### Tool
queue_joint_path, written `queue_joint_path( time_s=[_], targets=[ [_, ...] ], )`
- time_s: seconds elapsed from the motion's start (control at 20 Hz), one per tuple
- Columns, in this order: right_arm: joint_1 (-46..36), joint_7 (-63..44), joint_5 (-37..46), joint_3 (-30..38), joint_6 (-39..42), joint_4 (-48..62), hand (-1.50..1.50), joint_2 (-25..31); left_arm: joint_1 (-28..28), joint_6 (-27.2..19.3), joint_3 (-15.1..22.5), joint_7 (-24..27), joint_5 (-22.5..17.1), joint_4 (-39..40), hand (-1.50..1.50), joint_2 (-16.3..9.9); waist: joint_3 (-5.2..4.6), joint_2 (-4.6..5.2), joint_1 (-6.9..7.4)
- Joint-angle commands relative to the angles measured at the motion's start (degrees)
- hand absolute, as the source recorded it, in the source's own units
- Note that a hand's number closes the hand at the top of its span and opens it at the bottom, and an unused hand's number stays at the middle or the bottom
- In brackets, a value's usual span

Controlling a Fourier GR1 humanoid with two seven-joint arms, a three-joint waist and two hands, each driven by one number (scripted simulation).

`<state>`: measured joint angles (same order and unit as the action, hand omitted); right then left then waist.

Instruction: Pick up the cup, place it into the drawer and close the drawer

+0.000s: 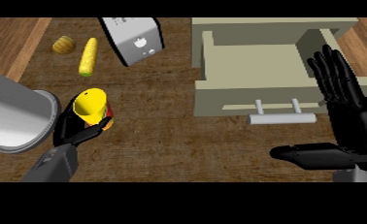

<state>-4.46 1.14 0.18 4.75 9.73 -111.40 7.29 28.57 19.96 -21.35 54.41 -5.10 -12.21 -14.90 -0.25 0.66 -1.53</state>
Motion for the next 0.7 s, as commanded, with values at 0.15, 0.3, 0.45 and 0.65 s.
queue_joint_path(
  time_s=[0.15,0.3,0.45,0.65],
  targets=[
    [-2.9,-2.4,0.1,0.3,-0.6,0.7,-1.5,0.3,-0.7,13.3,0.5,4.8,-1.1,-1.1,1.5,2.1,-0.02,-0.05,0.44],
    [-2.4,-0.3,1.9,-0.7,-1.8,1.7,-1.5,-1.0,-1.5,15.3,0.2,5.9,-2.0,-2.8,1.5,2.0,0.01,-0.1,0.77],
    [-2.6,-0.5,0.8,0.3,-0.3,3.1,-1.5,0.4,-1.0,10.6,-0.7,7.0,-2.8,-3.3,1.5,4.0,0.07,-0.11,0.67],
    [1.0,0.2,-0.2,0.9,0.5,-1.0,-1.5,0.6,0.5,4.9,-3.1,7.3,-4.8,-3.7,1.5,3.5,0.06,-0.16,-0.03]
  ],
)
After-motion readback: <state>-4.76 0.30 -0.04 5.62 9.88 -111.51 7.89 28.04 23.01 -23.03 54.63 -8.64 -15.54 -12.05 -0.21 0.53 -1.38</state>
